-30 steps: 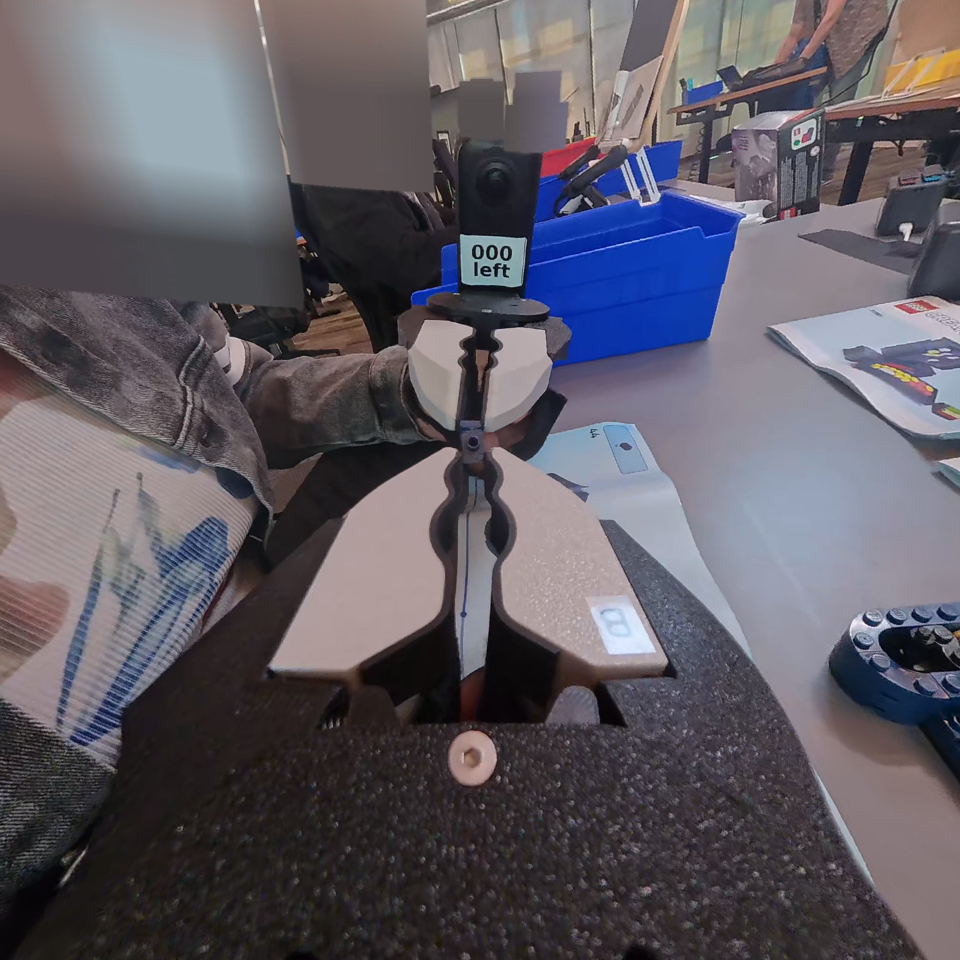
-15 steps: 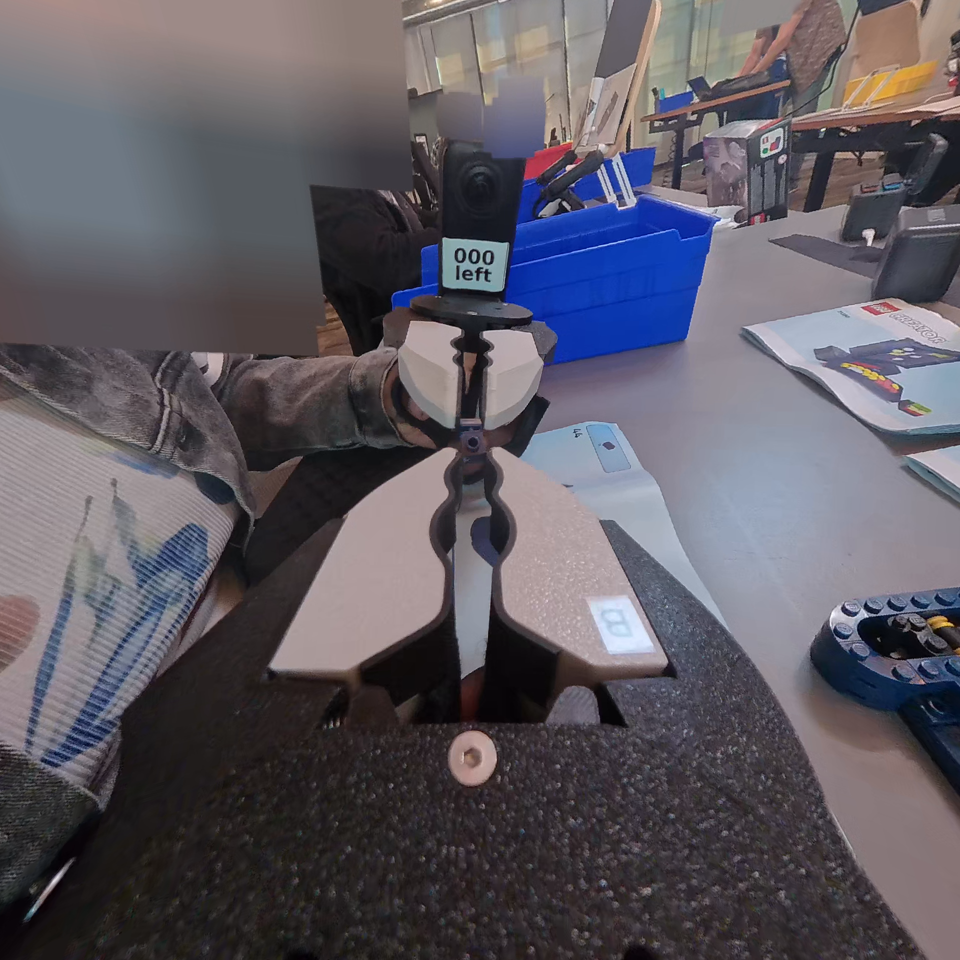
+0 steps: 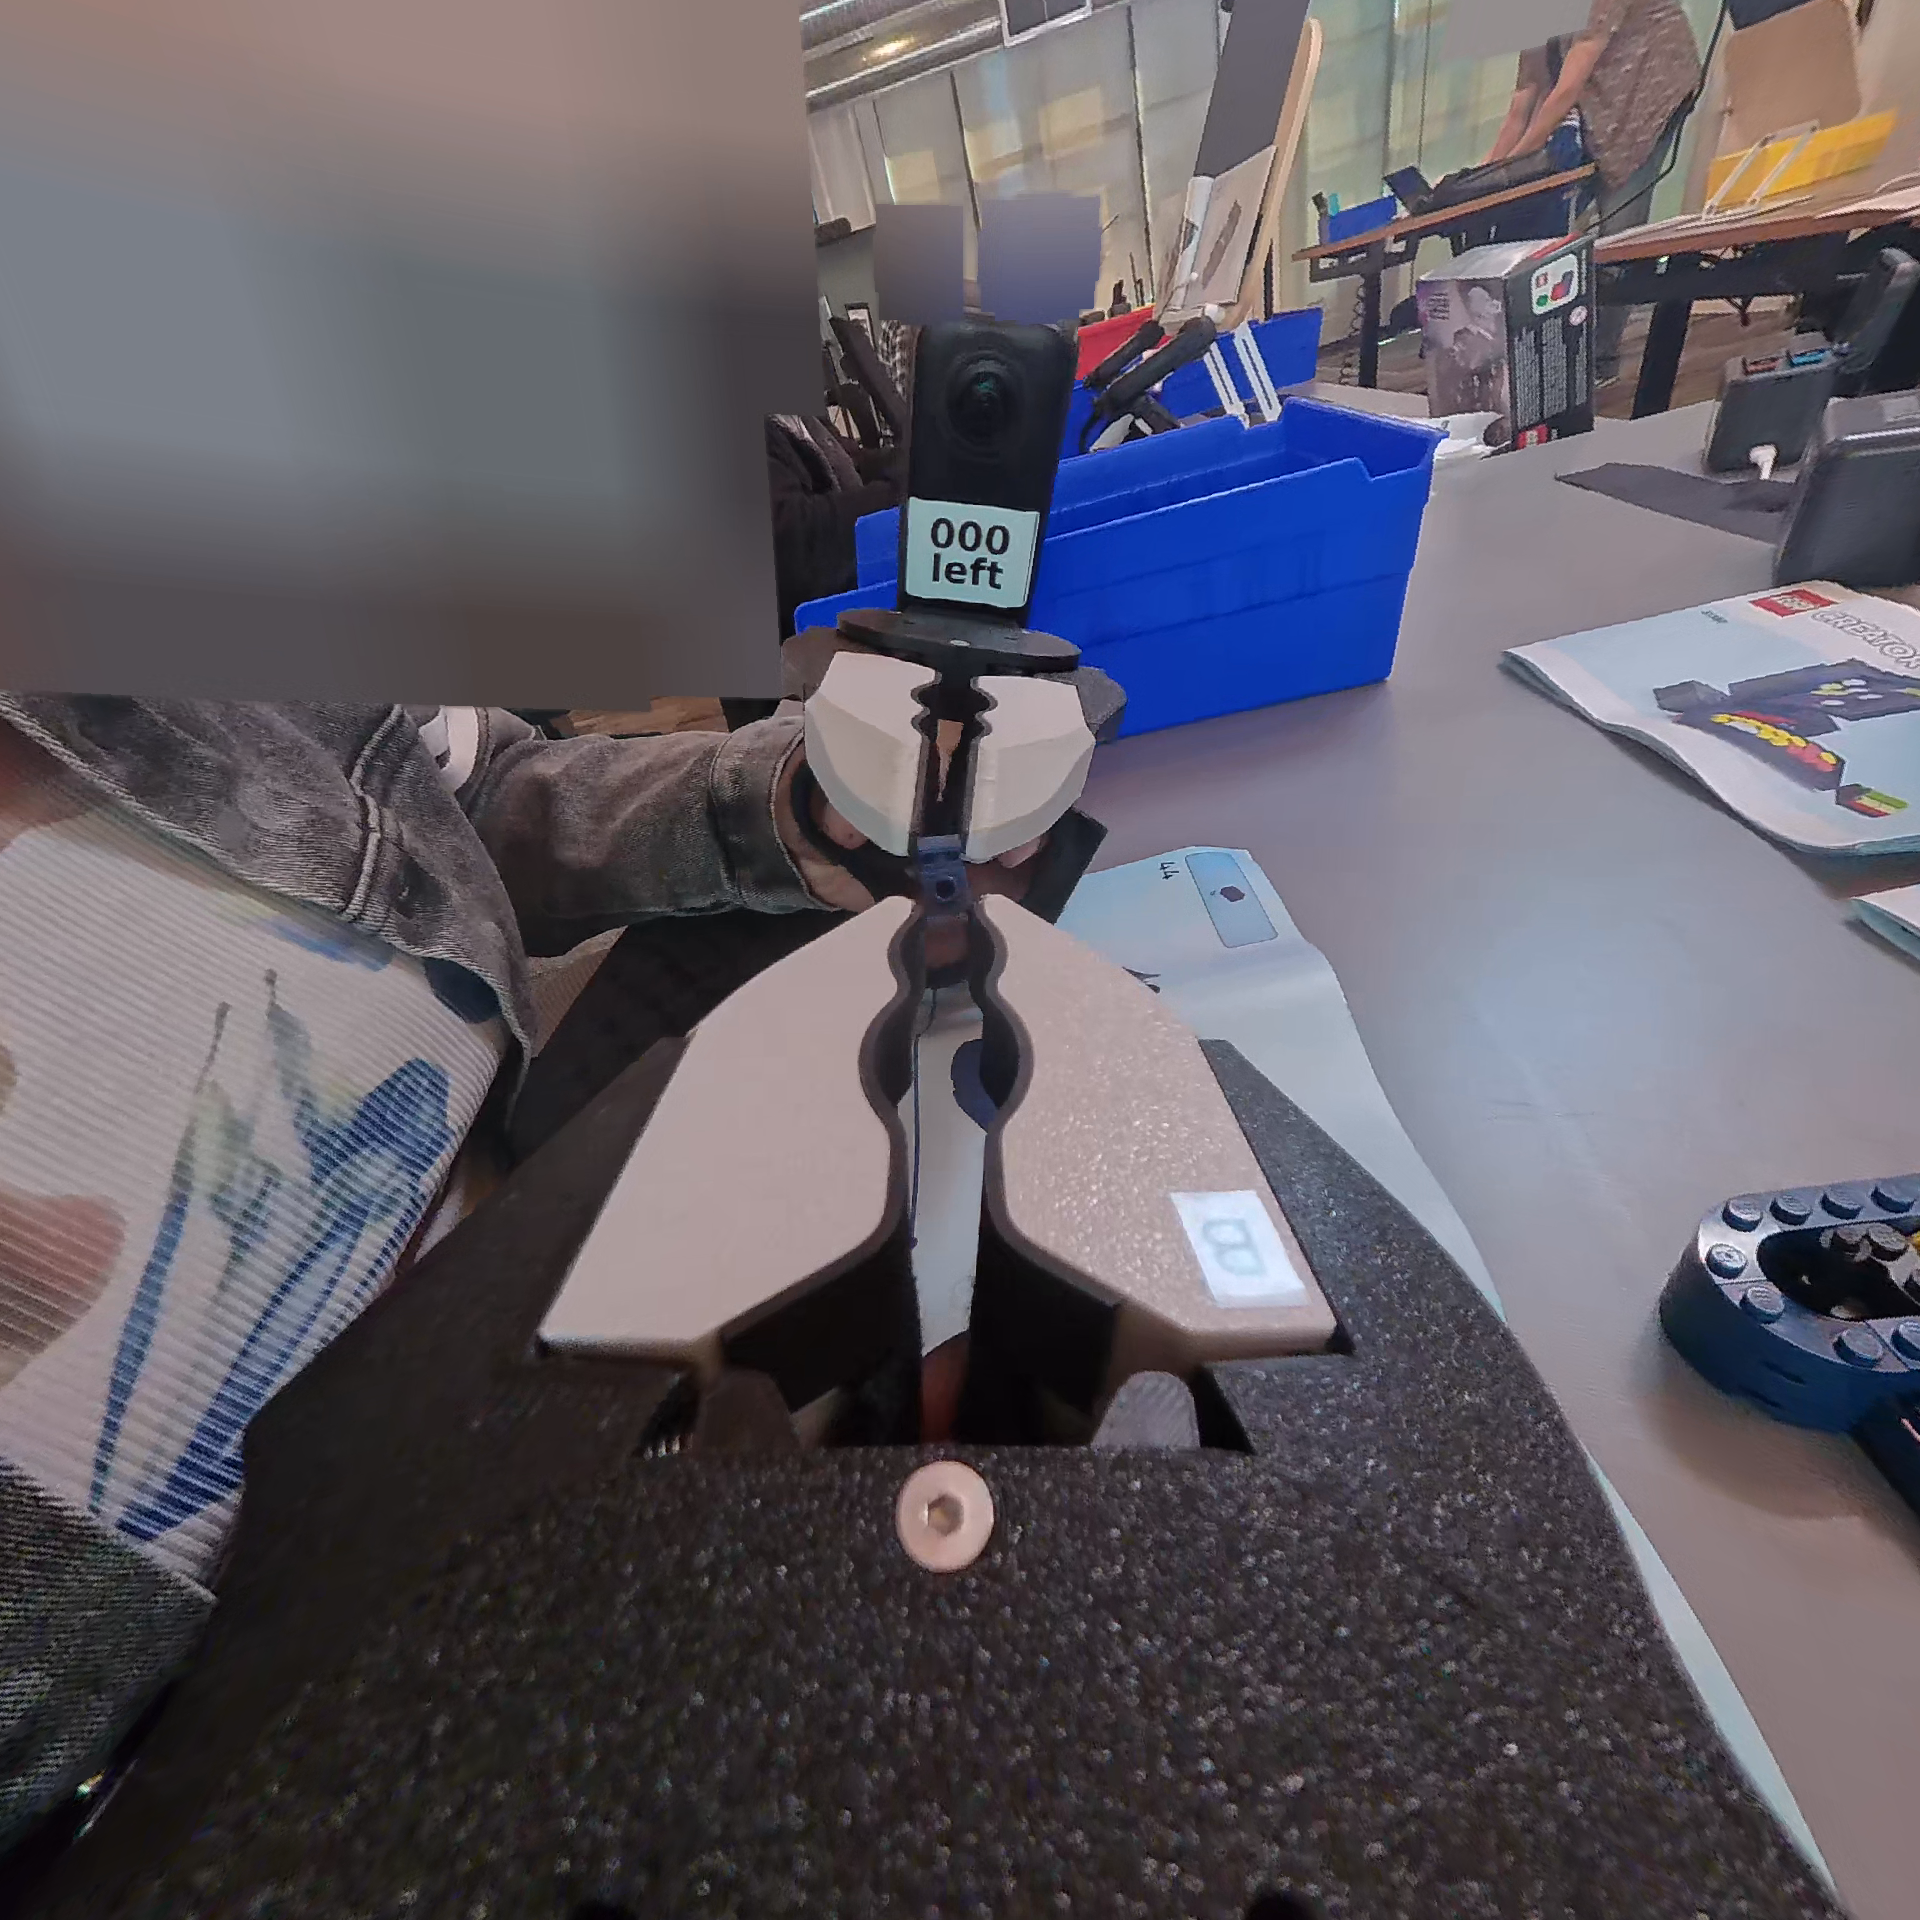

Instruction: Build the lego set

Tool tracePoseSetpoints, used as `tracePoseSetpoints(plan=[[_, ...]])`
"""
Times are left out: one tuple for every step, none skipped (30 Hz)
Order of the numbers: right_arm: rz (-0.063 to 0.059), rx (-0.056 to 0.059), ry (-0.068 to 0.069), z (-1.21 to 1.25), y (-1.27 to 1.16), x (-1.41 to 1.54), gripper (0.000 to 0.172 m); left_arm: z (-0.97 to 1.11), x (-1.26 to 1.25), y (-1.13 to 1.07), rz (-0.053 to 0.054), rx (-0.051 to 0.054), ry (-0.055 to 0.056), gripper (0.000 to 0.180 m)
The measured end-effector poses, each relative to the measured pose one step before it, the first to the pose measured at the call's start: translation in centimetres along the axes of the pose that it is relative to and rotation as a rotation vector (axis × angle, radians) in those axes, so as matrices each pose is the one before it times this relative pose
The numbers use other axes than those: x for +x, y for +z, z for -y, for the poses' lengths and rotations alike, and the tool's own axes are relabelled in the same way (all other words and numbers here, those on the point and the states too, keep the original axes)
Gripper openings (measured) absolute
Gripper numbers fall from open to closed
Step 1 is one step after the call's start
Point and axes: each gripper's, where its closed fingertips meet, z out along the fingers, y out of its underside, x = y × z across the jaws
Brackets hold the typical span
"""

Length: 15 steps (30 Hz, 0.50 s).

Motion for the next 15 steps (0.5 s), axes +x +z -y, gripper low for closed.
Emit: tracePoseSetpoints(plan=[[-0.001,-0.0032,-0.0019,-0.052,0.004,0.018,0.007,-0.05,-0.014,0.002,-0.0019,-0.0029,-0.0066,0.006],[0.0018,-0.0015,-0.0009,-0.048,0.013,-0.012,0.007,-0.048,0.022,-0.011,-0.0039,-0.0024,-0.0059,0.006],[0.0042,-0.0002,-0.0005,-0.022,0.013,-0.051,0.007,-0.031,0.06,0.005,-0.0075,-0.001,-0.0077,0.006],[0.0038,0.0011,-0.0026,0.008,0.018,-0.058,0.007,-0.002,0.076,0.008,-0.0098,0.0017,-0.0101,0.006],[0.0013,-0.0002,-0.0041,-0.003,0.003,-0.03,0.007,-0.003,0.05,0.005,-0.009,0.0022,-0.0118,0.006],[-0.0006,-0.001,-0.0035,-0.011,0.02,-0.011,0.007,-0.009,0.027,0.002,-0.0071,0.0026,-0.0115,0.006],[0.0005,-0.0021,-0.0024,-0.032,0.018,-0.019,0.007,-0.025,0.046,0.011,-0.0068,0.0003,-0.0096,0.006],[-0.0005,-0.0024,-0.0014,-0.051,0.019,0.013,0.007,-0.031,0.009,0.025,-0.0031,-0.0009,-0.0046,0.005],[-0.0025,-0.0036,-0.0013,-0.066,0.01,0.038,0.007,-0.047,-0.023,0.029,0.0002,-0.0029,-0.0032,0.005],[-0.0019,-0.0032,-0.0002,-0.066,0.02,0.037,0.007,-0.045,-0.022,0.02,0.0011,-0.0033,-0.0002,0.005],[-0.0012,-0.0026,0.0007,-0.046,0.008,0.034,0.007,-0.043,-0.028,0.014,0.0018,-0.0046,0.0007,0.005],[-0.0025,-0.0045,0.0004,-0.088,0.014,0.064,0.007,-0.079,-0.075,-0.021,0.0053,-0.0082,0.001,0.005],[-0.0023,-0.005,-0.0006,-0.107,0.006,0.058,0.007,-0.107,-0.072,-0.012,0.0065,-0.0097,0.0037,0.005],[0.0002,-0.0026,0.0004,-0.056,0.008,0.02,0.007,-0.07,-0.024,-0.018,0.0041,-0.0077,0.0026,0.005],[-0.0003,-0.0045,-0.0008,-0.065,0.013,0.007,0.007,-0.082,-0.028,-0.023,0.0033,-0.0095,0.0009,0.005]])
